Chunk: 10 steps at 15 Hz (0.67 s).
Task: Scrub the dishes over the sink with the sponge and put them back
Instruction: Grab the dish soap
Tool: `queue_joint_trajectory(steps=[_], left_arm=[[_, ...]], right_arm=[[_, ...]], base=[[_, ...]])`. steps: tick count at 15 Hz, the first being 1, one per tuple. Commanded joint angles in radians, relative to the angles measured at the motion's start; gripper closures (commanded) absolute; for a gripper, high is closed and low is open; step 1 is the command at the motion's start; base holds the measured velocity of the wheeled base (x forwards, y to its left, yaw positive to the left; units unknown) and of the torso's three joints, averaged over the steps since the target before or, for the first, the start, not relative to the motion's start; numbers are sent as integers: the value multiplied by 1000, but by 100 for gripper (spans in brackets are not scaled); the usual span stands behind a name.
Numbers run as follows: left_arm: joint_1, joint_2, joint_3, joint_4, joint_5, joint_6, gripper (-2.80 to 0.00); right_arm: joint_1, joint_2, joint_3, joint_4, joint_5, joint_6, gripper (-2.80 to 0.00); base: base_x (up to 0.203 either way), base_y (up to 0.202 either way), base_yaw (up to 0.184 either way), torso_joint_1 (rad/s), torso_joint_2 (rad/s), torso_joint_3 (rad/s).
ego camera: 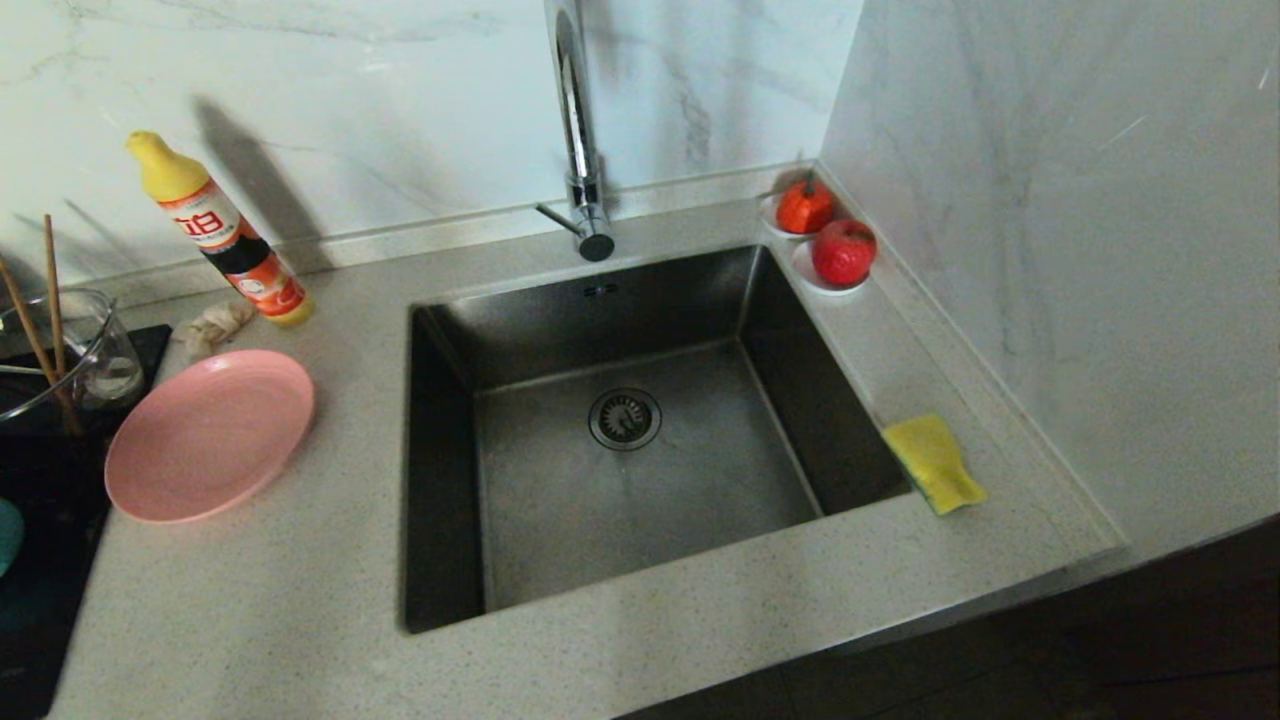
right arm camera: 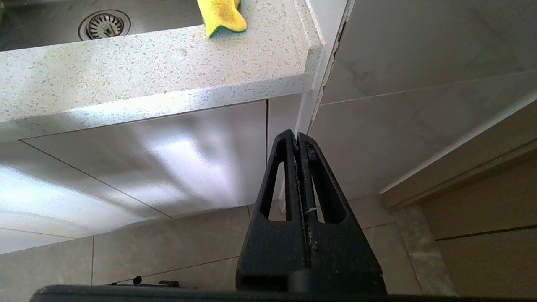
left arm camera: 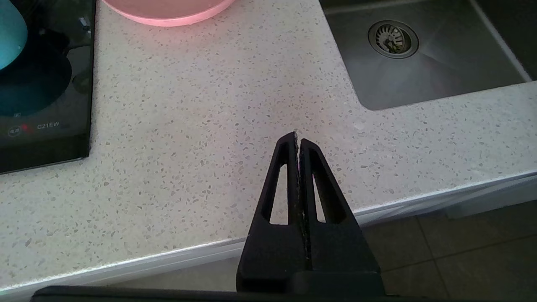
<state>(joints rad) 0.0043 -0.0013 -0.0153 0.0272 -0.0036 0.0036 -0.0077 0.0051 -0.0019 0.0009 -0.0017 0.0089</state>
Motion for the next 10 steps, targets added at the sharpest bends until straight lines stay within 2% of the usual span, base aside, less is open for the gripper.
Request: queue_joint_trajectory(steps=[1,8,10], left_arm=[[0,-2,0,1,-1,1,0],[0,-2,-1,-2,1,3,0],[0,-2,-78,0,2,0,0]], right_arm=[[0,-1,0,-1,0,0,0],[0,-1,0,-1,0,0,0],[0,-1,0,-1,0,0,0]], base=[[0,0,0,0,0,0],[0,0,0,0,0,0],[0,0,0,0,0,0]])
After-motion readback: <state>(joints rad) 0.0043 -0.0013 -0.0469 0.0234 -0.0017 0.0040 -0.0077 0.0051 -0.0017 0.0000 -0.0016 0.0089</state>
